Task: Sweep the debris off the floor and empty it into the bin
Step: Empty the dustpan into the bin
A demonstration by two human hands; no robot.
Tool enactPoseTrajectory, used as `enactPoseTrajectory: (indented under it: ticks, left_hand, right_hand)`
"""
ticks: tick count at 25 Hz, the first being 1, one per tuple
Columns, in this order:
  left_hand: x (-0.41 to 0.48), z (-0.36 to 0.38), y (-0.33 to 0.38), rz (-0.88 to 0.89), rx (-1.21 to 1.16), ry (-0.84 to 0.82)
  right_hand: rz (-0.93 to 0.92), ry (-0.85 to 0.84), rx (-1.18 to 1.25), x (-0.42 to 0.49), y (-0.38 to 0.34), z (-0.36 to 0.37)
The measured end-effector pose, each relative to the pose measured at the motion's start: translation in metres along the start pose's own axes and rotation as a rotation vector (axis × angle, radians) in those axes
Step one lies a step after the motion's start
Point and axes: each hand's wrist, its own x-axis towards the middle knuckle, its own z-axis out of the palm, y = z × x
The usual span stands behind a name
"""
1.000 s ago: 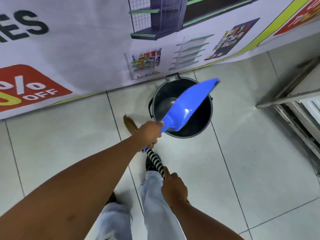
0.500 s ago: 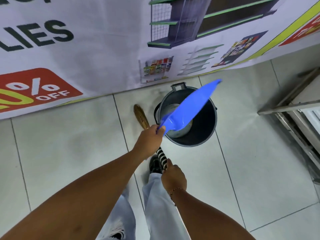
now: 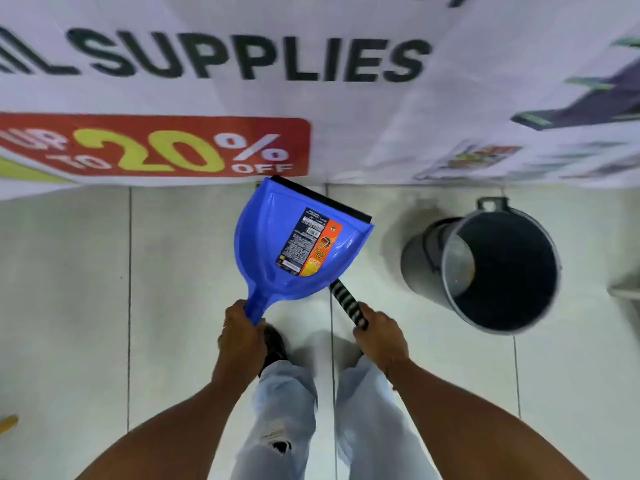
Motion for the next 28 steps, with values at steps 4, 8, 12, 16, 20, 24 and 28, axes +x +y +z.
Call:
enactPoseTrajectory:
  ticks: [4,8,12,16,20,24,28]
  left_hand:
    - [0.032,-0.006,-0.055,-0.114,-0.065,0.095]
    - [0.084,0.015,-0.091,-0.248,-0.186,0.202]
    - [0.125,0.039,-0.099,-0.353,-0.225,0.241]
    - [0.133,0.060,-0.096,-0.340,-0.192,0.219]
    - [0.108,0.062,-0.077,-0.329,-0.118,0.127]
    - [0.087,0.069,-0.042,-0.235,-0.039,-0.054]
    - [0.093,0.106,-0.001,-0.190,0.083,-0.213]
  right_hand:
    - [-0.072,-0.079,-0.056,0.094,-0.085,-0.001]
    - [-0.273,-0.080,-0.275,0.202,-0.154,-0.002]
    - [-0.326,0.012,-0.301,0.275,-0.173,-0.015]
    - [-0.302,0.149,-0.287,0.311,-0.165,-0.012]
    - [-0.269,0.221,-0.126,0.265,-0.135,-0.018]
    - [0.002,0.242,0.154,0.177,-0.055,-0.009]
    - [0.199,0.250,0.308,0.118,0.009,0.016]
